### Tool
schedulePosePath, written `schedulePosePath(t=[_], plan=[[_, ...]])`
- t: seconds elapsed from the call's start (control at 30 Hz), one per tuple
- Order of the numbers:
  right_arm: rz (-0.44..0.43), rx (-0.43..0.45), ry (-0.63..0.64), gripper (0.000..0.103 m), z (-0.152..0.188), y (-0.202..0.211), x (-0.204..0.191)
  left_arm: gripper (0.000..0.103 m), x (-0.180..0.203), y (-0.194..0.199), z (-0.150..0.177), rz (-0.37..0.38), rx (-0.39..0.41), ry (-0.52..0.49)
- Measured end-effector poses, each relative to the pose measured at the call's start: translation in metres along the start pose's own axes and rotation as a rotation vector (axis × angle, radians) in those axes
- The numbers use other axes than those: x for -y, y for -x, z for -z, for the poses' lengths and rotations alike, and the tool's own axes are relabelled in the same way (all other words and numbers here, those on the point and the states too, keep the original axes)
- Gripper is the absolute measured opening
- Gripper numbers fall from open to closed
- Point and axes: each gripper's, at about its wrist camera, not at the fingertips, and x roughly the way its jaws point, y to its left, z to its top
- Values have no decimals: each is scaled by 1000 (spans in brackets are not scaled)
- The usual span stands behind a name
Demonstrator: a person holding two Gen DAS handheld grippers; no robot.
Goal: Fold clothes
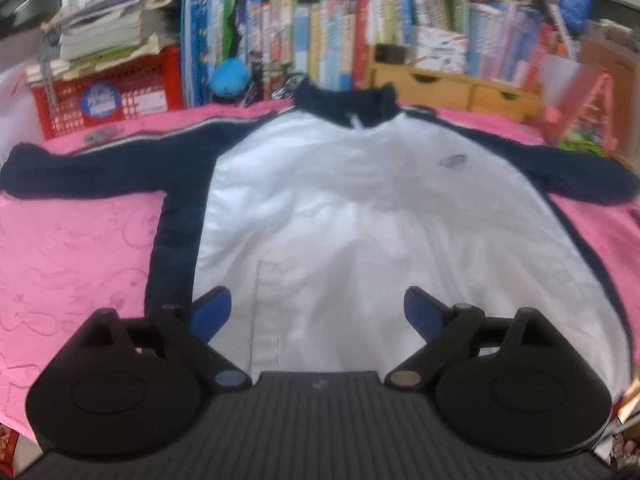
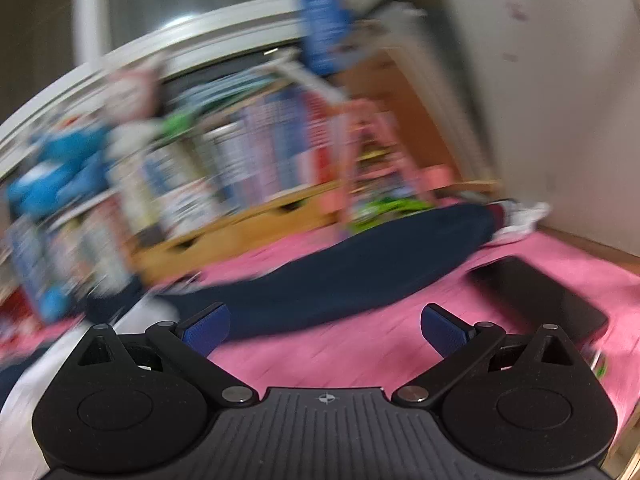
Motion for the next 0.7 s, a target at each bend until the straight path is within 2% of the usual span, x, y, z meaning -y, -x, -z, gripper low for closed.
schedulePosePath(t=[0.07,0.17,0.23,0.4,0.53,0.6,0.63,0.67,0.7], plan=[[63,31,-69,102,-16,-26,26,94,-1,-13,0,-19,-16,10],[124,32,-196,101,-38,-70,65,94,-2,-29,0,-43,-35,23],[161,29,-226,100,-49,-98,79,94,-4,-33,2,-44,-26,18],[300,1,-175,98,-66,-163,92,101,-7,-43,7,-48,-1,8],[363,-48,-164,96,-71,-202,101,103,-9,-50,11,-49,23,-3],[393,-81,-142,90,-72,-218,102,103,-10,-51,15,-38,61,-15],[404,-102,-129,78,-72,-223,100,103,-10,-51,17,-35,74,-16],[414,-124,-116,59,-73,-228,98,103,-10,-52,17,-33,77,-16],[424,-146,-103,50,-73,-233,96,103,-10,-52,16,-30,78,-16]])
